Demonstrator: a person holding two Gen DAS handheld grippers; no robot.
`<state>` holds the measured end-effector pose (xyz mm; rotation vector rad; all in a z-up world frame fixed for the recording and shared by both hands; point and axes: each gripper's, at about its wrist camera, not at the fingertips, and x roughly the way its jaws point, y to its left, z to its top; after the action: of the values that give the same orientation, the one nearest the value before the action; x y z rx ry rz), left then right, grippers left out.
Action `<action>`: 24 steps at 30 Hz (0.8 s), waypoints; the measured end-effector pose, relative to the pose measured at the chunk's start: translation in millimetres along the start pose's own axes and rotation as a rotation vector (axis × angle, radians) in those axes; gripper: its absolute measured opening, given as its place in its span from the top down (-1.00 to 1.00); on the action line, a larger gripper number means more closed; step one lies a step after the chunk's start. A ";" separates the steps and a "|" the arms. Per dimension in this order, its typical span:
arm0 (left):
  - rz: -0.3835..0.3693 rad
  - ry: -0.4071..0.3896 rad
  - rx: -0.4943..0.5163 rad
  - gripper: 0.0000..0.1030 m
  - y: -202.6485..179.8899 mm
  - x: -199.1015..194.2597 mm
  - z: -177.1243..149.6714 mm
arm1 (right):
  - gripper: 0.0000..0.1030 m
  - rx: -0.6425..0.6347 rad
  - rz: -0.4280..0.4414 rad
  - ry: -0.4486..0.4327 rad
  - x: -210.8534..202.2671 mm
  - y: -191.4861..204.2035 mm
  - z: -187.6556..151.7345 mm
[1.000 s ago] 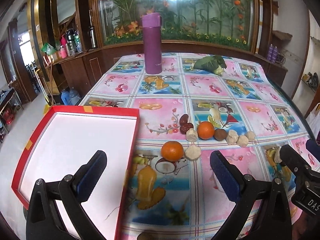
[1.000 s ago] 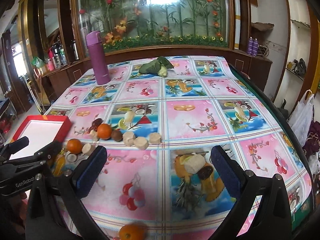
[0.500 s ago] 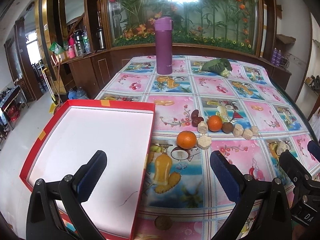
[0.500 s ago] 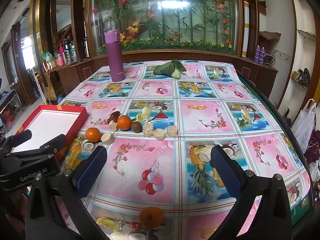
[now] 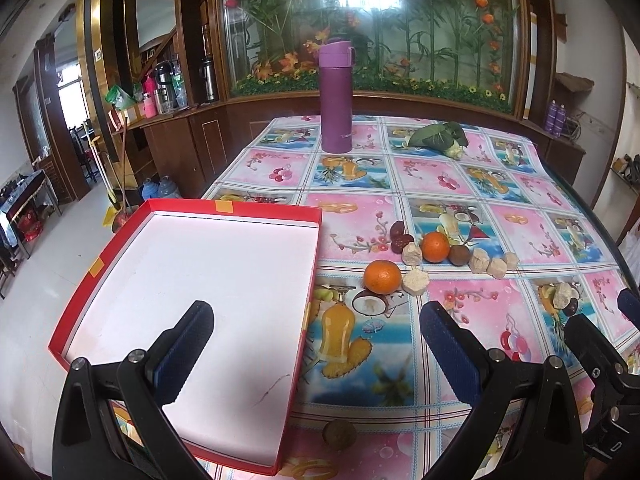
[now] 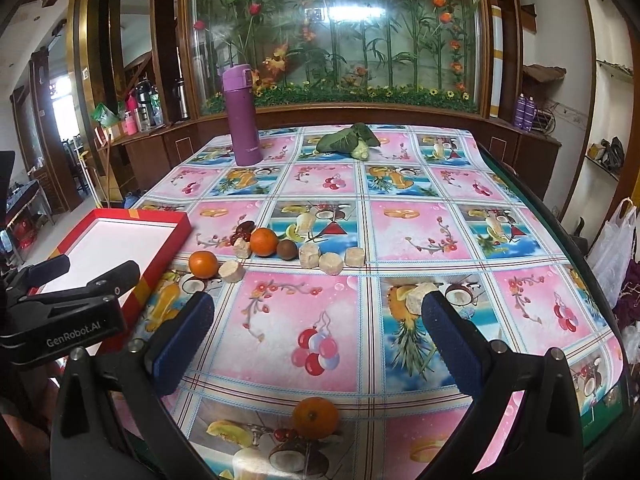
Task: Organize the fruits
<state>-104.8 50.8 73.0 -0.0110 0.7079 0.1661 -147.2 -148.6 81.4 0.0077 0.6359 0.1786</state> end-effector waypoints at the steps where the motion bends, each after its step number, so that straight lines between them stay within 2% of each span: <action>1: 0.001 -0.001 0.000 -0.99 0.4 -0.4 -0.2 | -1.00 0.000 0.001 -0.002 -1.3 0.6 -0.3; 16: 0.004 -0.011 0.003 -0.99 8.7 -7.7 -5.2 | -1.00 -0.007 0.009 -0.007 -8.9 2.5 -5.7; 24: 0.007 -0.075 0.033 -0.99 52.0 -25.7 -35.6 | -1.00 -0.022 0.039 0.032 -15.7 -18.1 -35.7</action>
<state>-155.0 95.9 65.0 0.0289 0.6357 0.1613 -177.7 -170.8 60.8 -0.0043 0.6656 0.2237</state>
